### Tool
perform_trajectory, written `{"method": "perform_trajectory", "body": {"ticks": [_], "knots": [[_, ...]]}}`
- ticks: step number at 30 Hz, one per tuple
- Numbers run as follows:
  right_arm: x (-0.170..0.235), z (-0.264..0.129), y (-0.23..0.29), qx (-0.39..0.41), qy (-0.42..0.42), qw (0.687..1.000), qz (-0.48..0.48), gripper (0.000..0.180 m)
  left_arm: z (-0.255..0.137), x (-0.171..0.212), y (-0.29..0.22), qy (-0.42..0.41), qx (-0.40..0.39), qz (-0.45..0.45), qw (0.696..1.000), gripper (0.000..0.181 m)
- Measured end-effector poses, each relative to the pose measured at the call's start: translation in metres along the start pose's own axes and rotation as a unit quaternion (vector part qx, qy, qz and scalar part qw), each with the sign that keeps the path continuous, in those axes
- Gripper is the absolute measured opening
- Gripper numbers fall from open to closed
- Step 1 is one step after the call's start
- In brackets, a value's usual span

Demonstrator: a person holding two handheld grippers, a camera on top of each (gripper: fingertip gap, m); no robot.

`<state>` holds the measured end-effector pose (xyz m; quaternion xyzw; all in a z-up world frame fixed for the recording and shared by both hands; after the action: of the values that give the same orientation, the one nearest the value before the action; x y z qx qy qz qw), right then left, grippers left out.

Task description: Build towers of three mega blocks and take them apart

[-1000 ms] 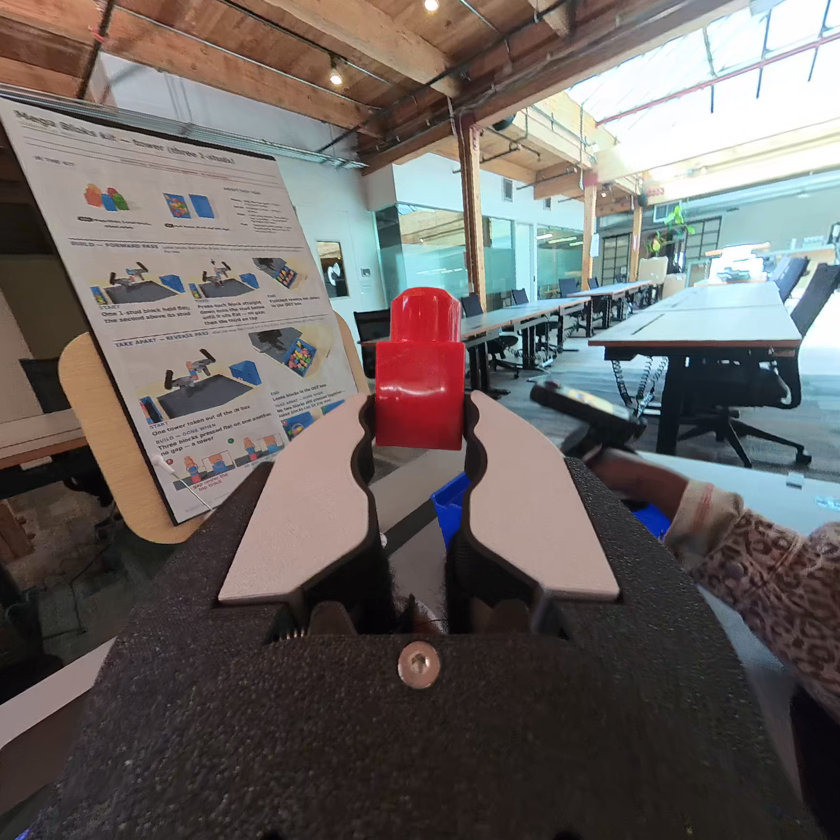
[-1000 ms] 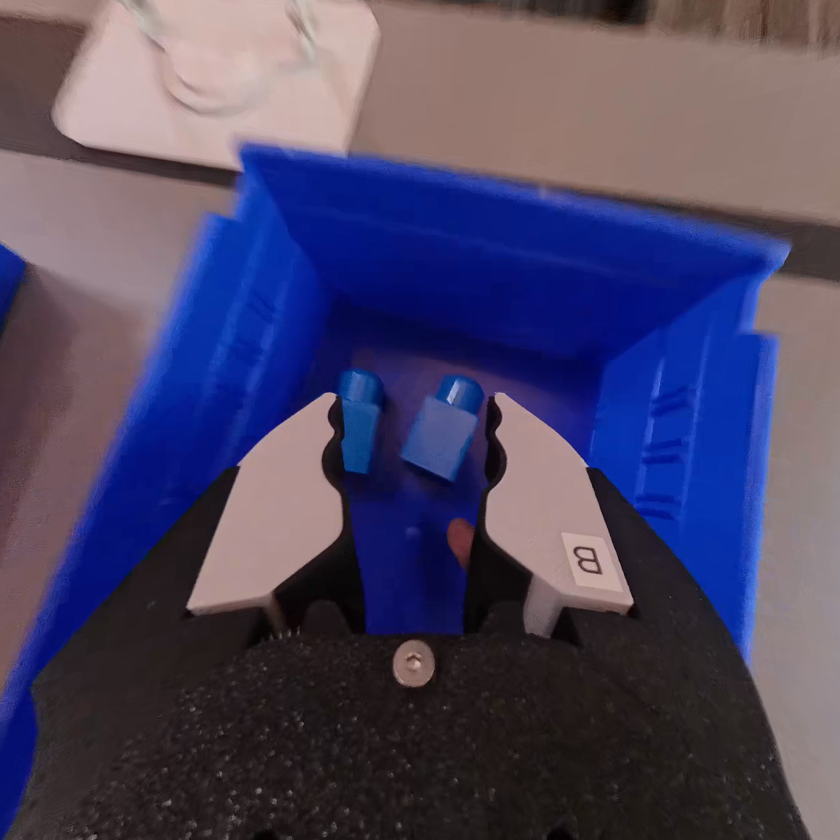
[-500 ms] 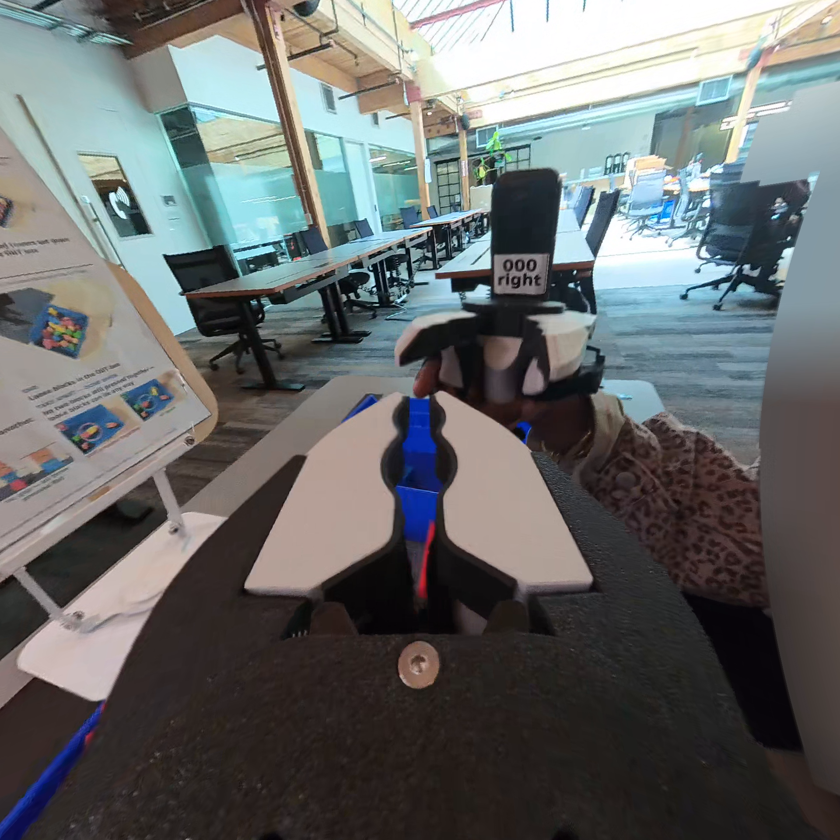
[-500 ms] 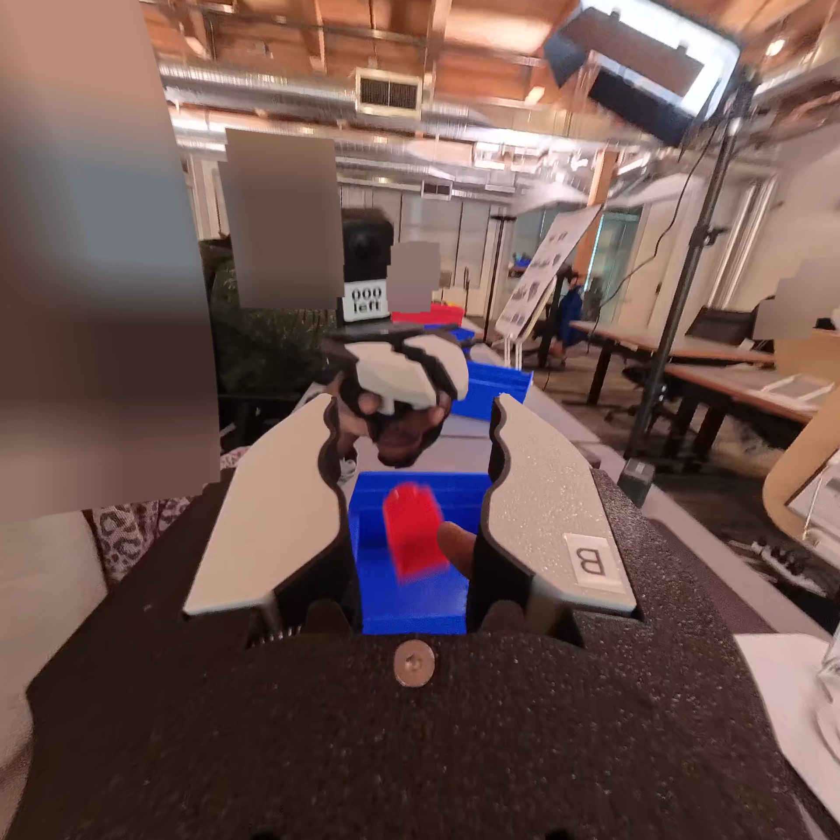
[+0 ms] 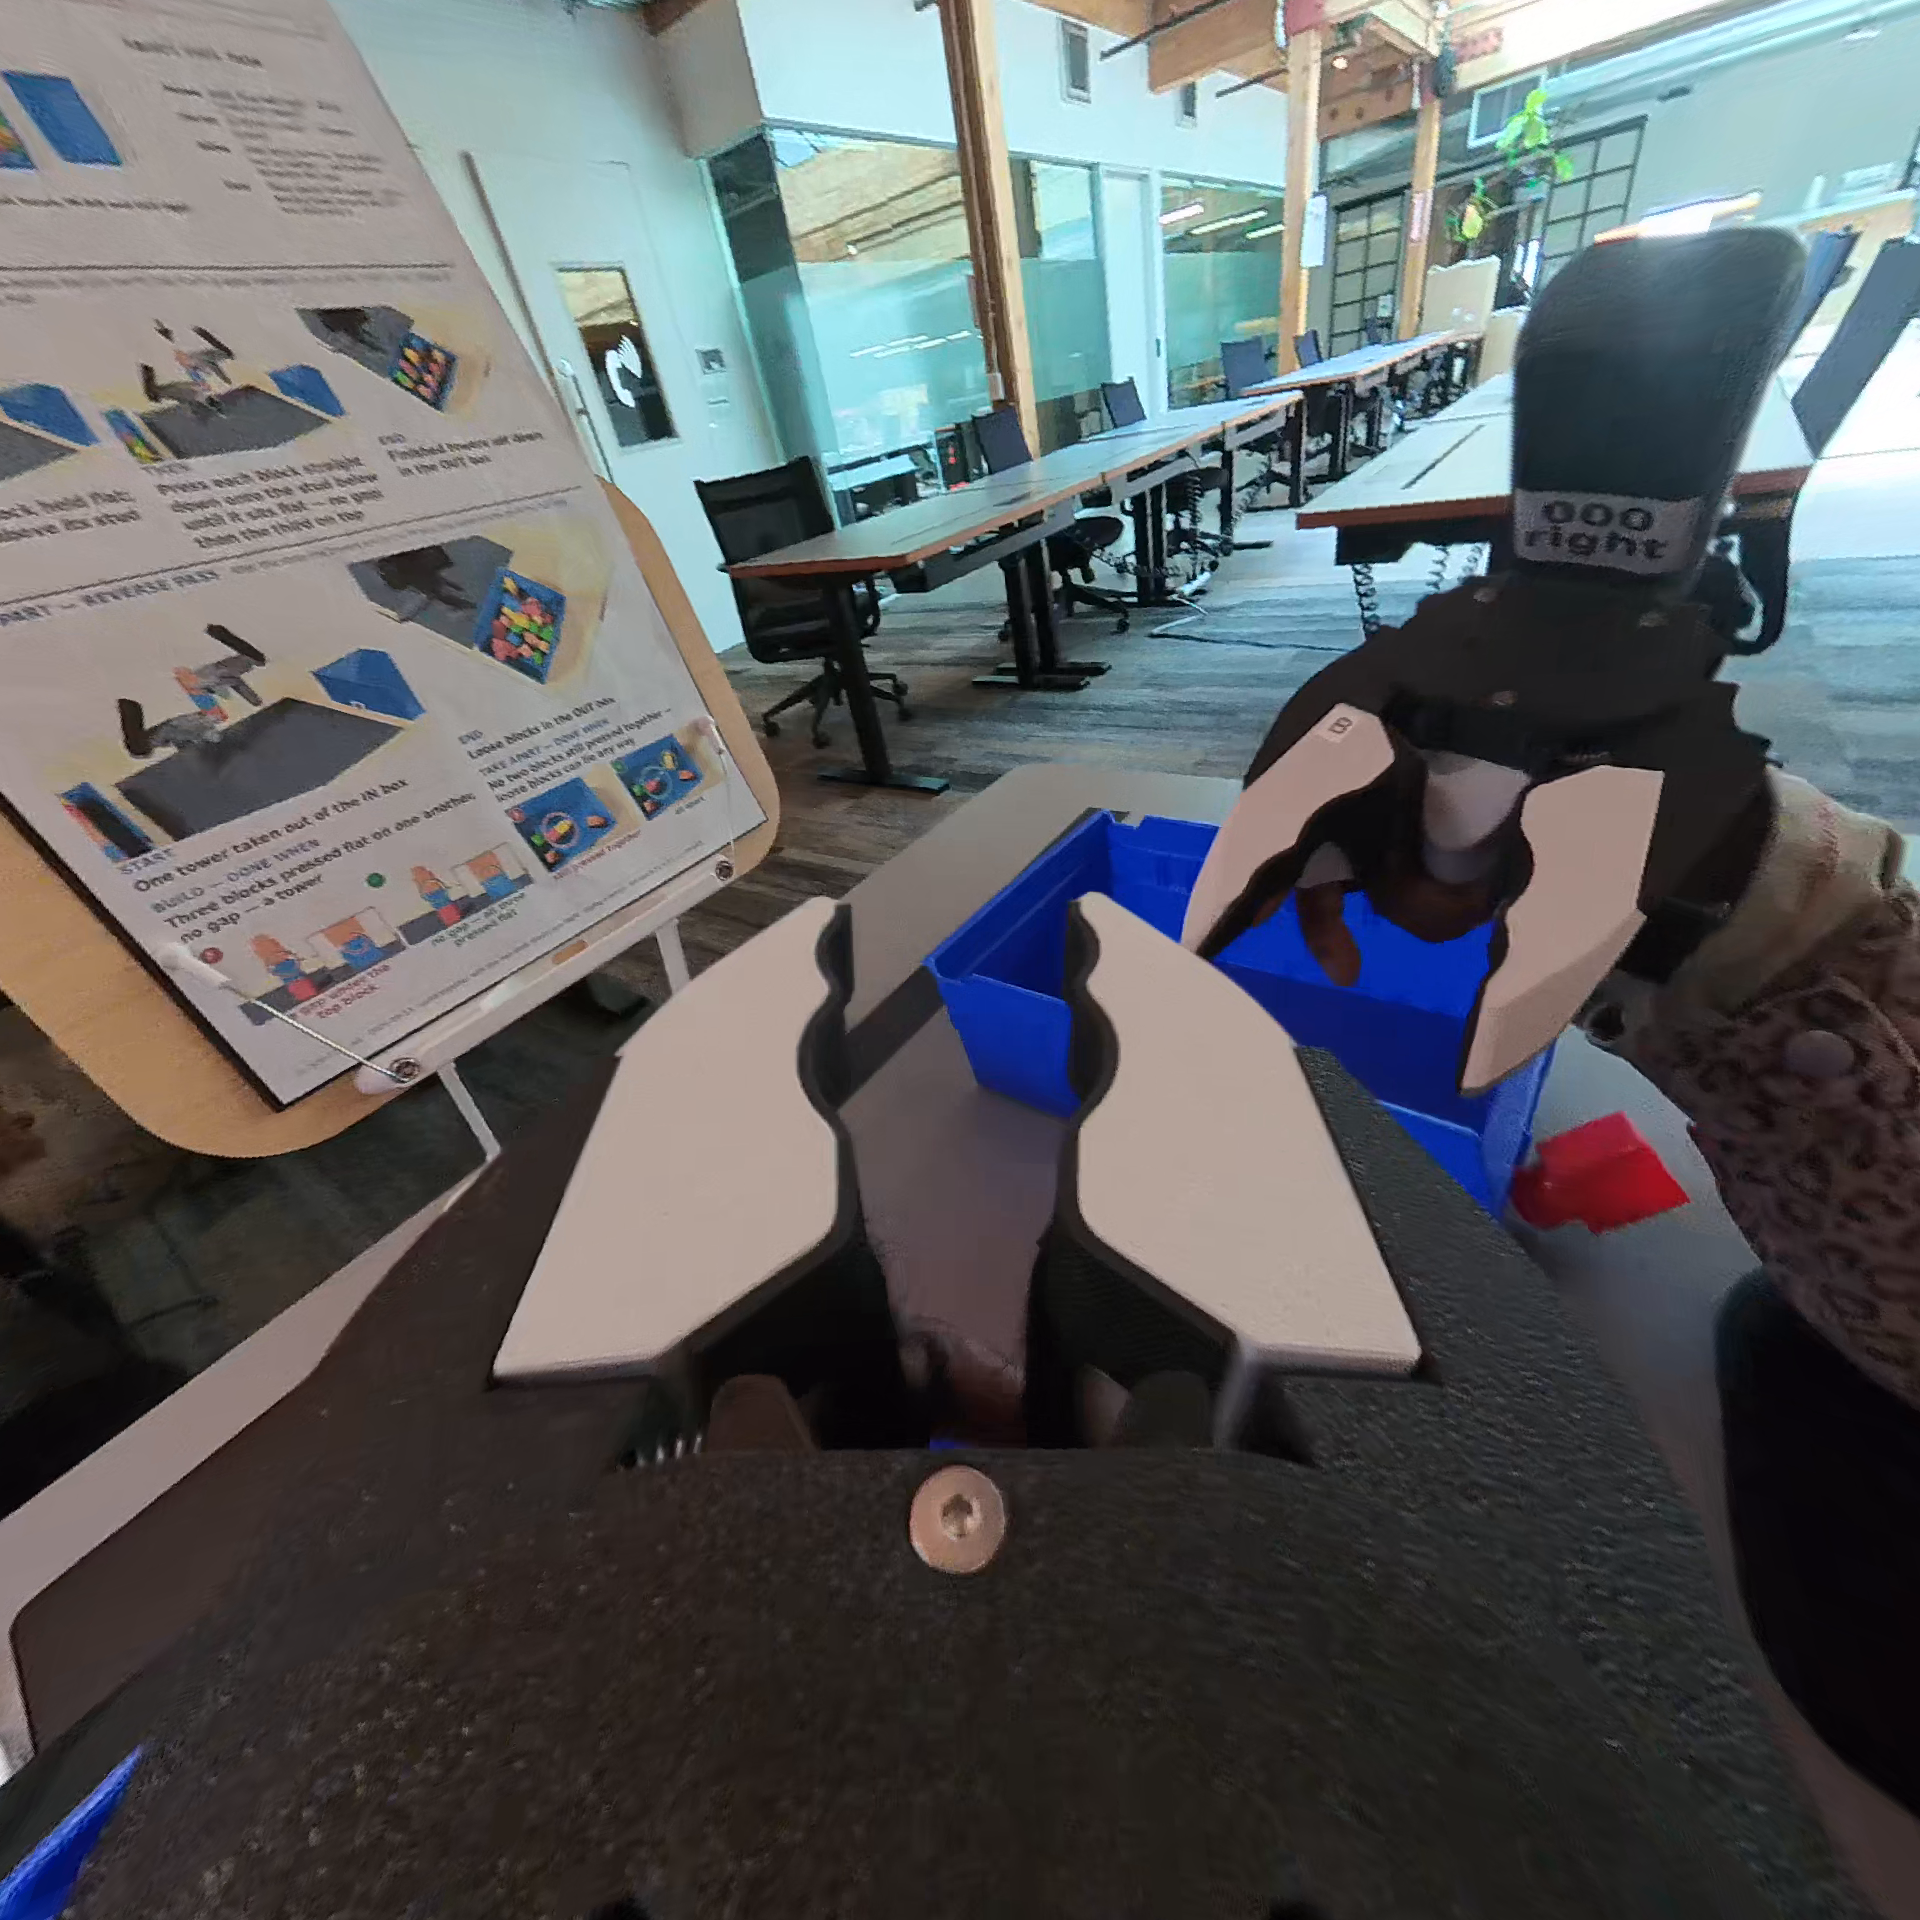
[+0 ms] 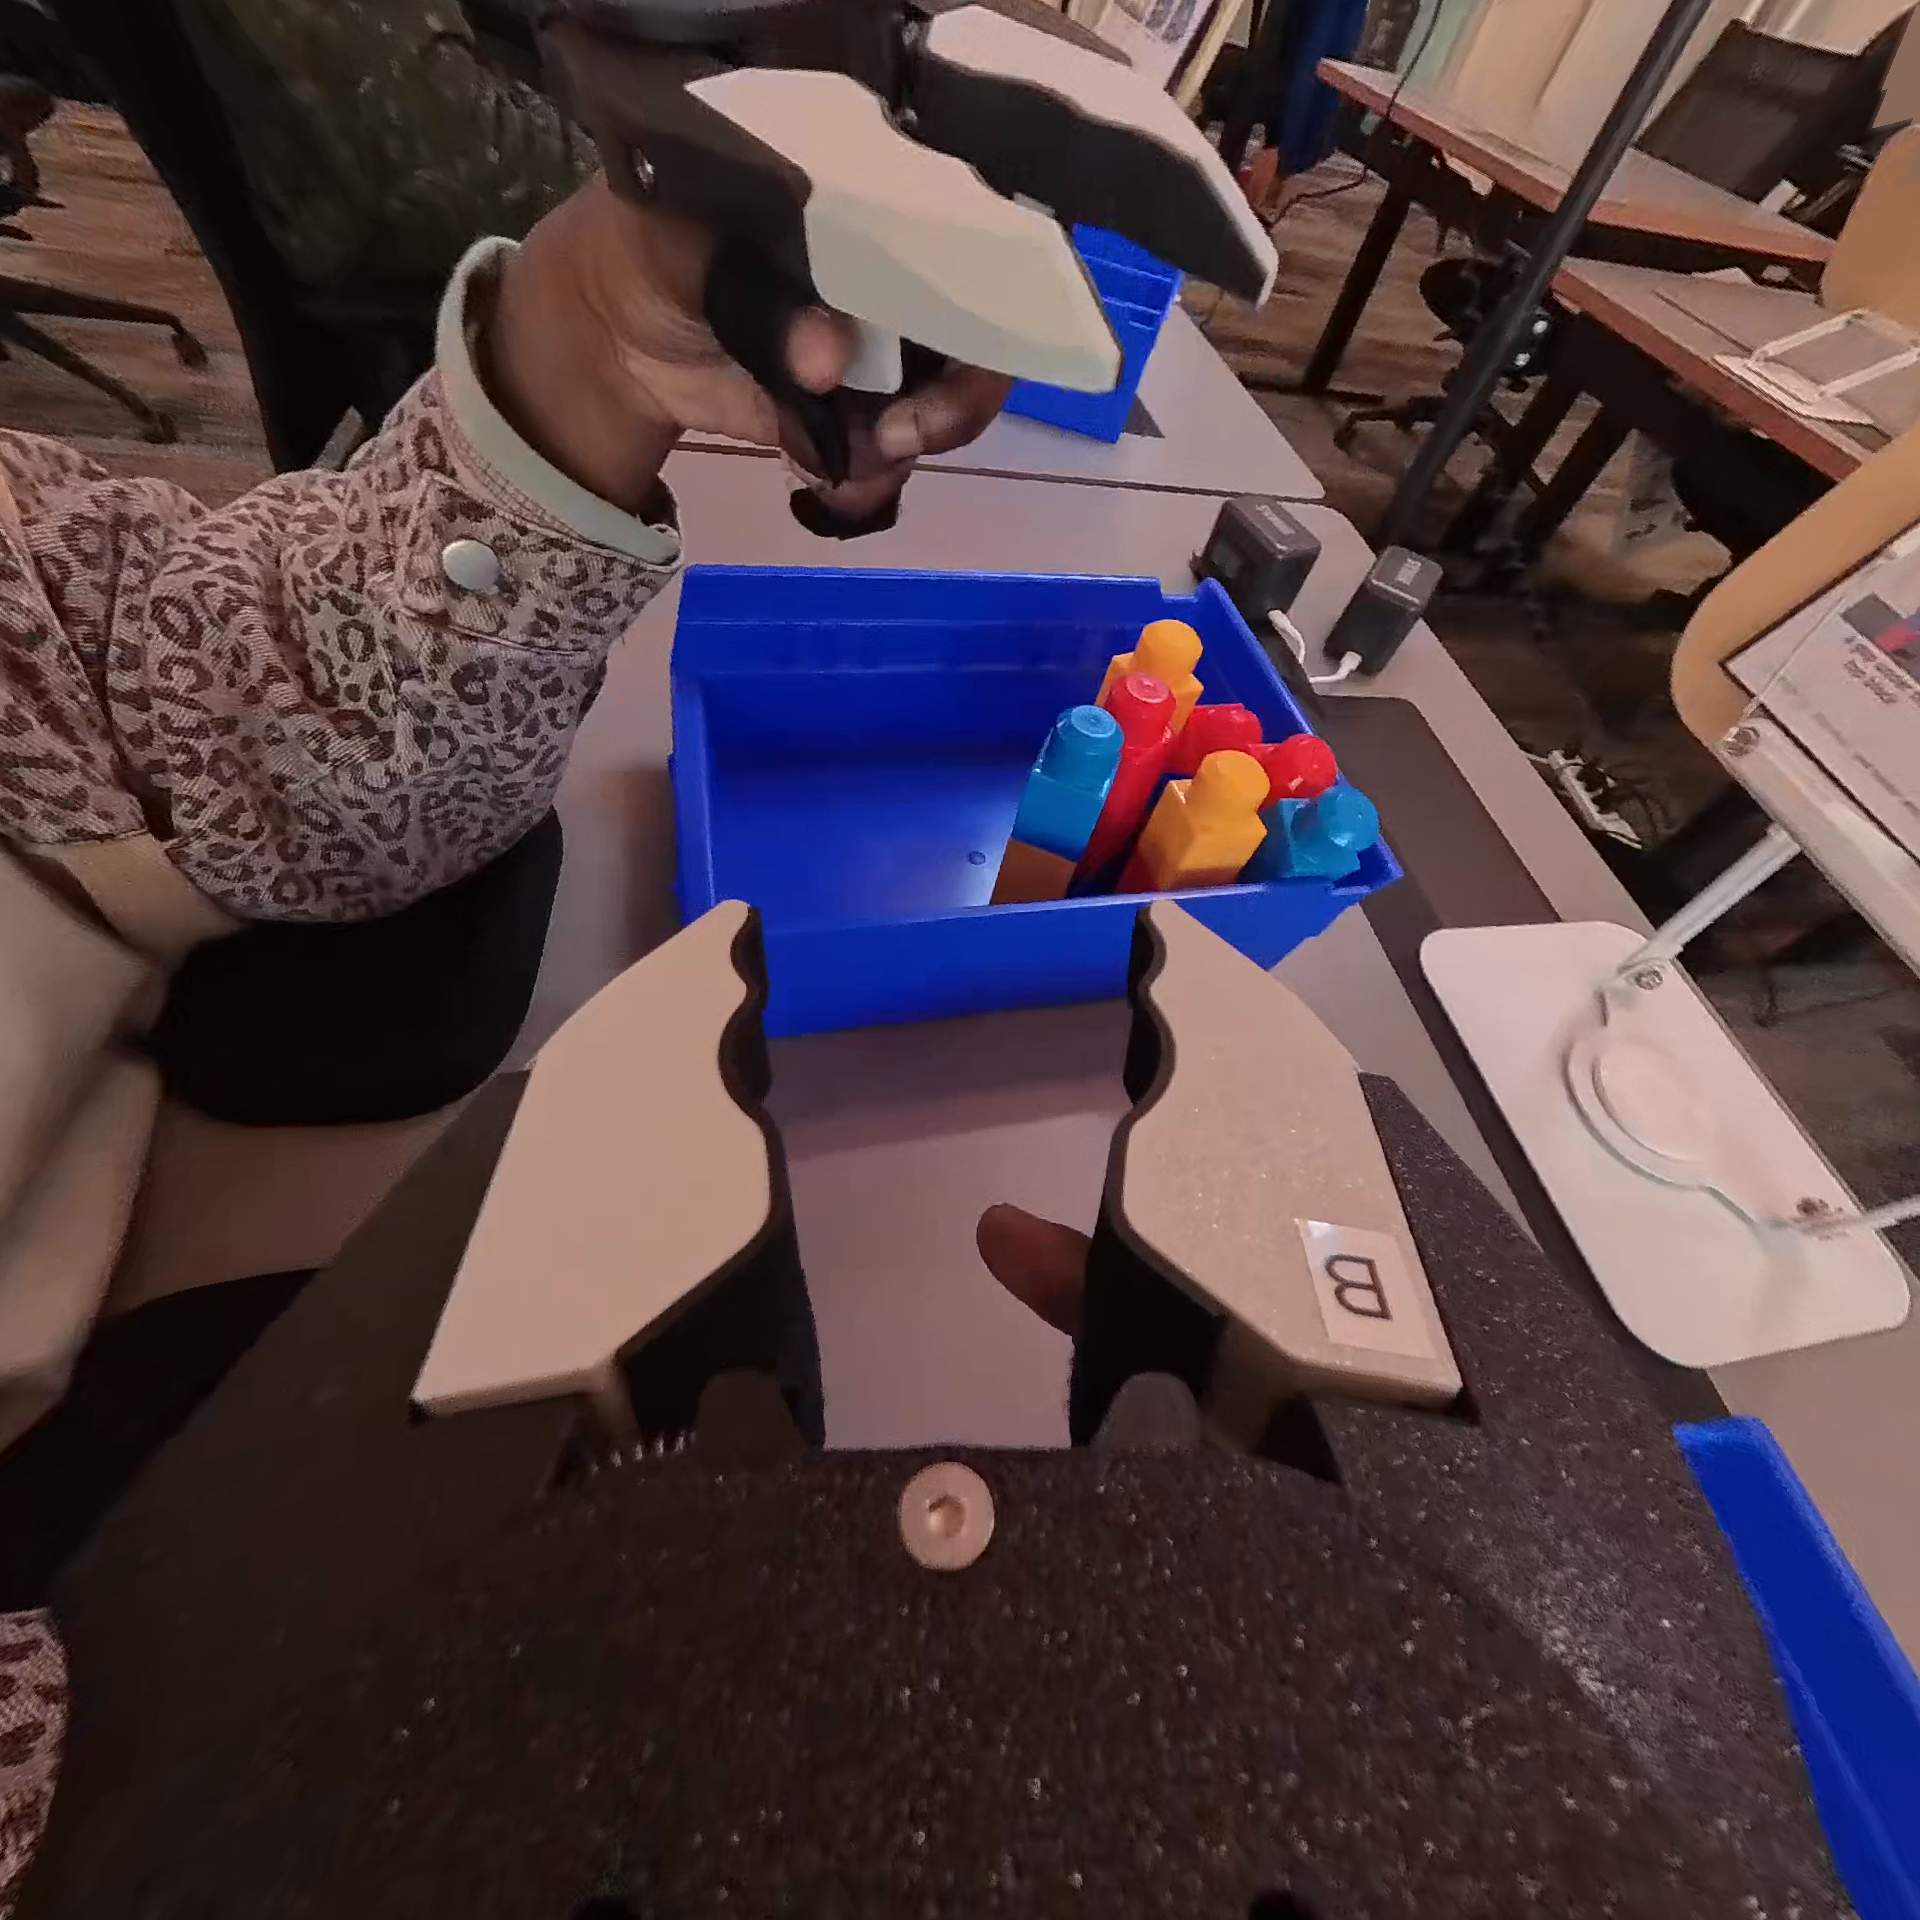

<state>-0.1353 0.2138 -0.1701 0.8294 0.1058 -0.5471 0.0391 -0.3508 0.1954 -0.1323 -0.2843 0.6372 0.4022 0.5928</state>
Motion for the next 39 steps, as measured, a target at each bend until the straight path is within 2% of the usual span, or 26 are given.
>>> {"method": "perform_trajectory", "body": {"ticks": [6,8,10,13,16,18,20,23,25,26,28,29,30,32,35,37,39], "knots": [[-0.004,-0.010,0.010,0.016,0.015,1.000,-0.006,0.065,-0.001,-0.005,0.005,-0.015,-0.013,-0.051,0.999,0.077],[-0.006,-0.011,0.012,0.004,0.012,1.000,0.005,0.067,-0.003,-0.005,0.007,-0.026,-0.019,-0.046,0.998,0.095],[-0.009,-0.011,0.011,-0.008,-0.002,1.000,0.028,0.084,-0.005,-0.006,0.007,-0.045,-0.022,-0.031,0.998,0.116],[-0.013,-0.011,0.006,-0.003,-0.040,0.998,0.045,0.120,-0.005,-0.008,0.010,-0.039,-0.044,-0.028,0.998,0.146],[-0.015,-0.012,0.000,0.068,-0.084,0.994,-0.020,0.147,-0.007,-0.011,0.014,-0.050,-0.073,-0.029,0.996,0.146],[-0.017,-0.016,-0.004,0.116,-0.098,0.987,-0.048,0.149,-0.009,-0.013,0.018,-0.065,-0.092,-0.039,0.993,0.146],[-0.018,-0.022,-0.008,0.142,-0.097,0.985,-0.026,0.145,-0.013,-0.015,0.023,-0.079,-0.115,-0.038,0.989,0.146],[-0.021,-0.031,-0.014,0.181,-0.112,0.977,0.018,0.131,-0.021,-0.019,0.031,-0.106,-0.161,-0.035,0.981,0.141],[-0.023,-0.036,-0.015,0.196,-0.158,0.968,0.019,0.113,-0.027,-0.022,0.034,-0.125,-0.168,-0.039,0.977,0.133],[-0.024,-0.038,-0.016,0.203,-0.192,0.960,0.016,0.090,-0.030,-0.023,0.035,-0.134,-0.171,-0.045,0.975,0.127],[-0.026,-0.043,-0.018,0.211,-0.256,0.943,0.026,0.033,-0.038,-0.025,0.039,-0.159,-0.179,-0.058,0.969,0.103],[-0.026,-0.045,-0.021,0.208,-0.274,0.937,0.053,0.011,-0.041,-0.027,0.041,-0.172,-0.185,-0.070,0.965,0.095],[-0.024,-0.046,-0.023,0.194,-0.271,0.939,0.088,0.000,-0.045,-0.028,0.044,-0.183,-0.191,-0.080,0.961,0.082],[-0.015,-0.046,-0.019,0.146,-0.192,0.960,0.140,0.000,-0.052,-0.029,0.046,-0.202,-0.190,-0.091,0.956,0.064],[0.010,-0.050,0.006,0.168,-0.004,0.973,0.160,0.000,-0.061,-0.031,0.046,-0.203,-0.162,-0.094,0.961,0.037],[0.032,-0.058,0.031,0.190,0.094,0.960,0.183,0.018,-0.066,-0.031,0.047,-0.197,-0.159,-0.091,0.963,0.036],[0.058,-0.064,0.062,0.171,0.160,0.946,0.225,0.050,-0.070,-0.032,0.048,-0.198,-0.160,-0.078,0.964,0.038]]}}
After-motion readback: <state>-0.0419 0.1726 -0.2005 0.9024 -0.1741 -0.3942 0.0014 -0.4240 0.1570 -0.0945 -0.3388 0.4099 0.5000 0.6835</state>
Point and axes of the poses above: each gripper's, where its closed fingertips meet, z out along the fingers, x out of its underside, y = z × x across the jaws, the point moved 9 cm from there along -z, back along the fingers, and after that the axes turned 15 degrees about -x, right-handed, at the moved point
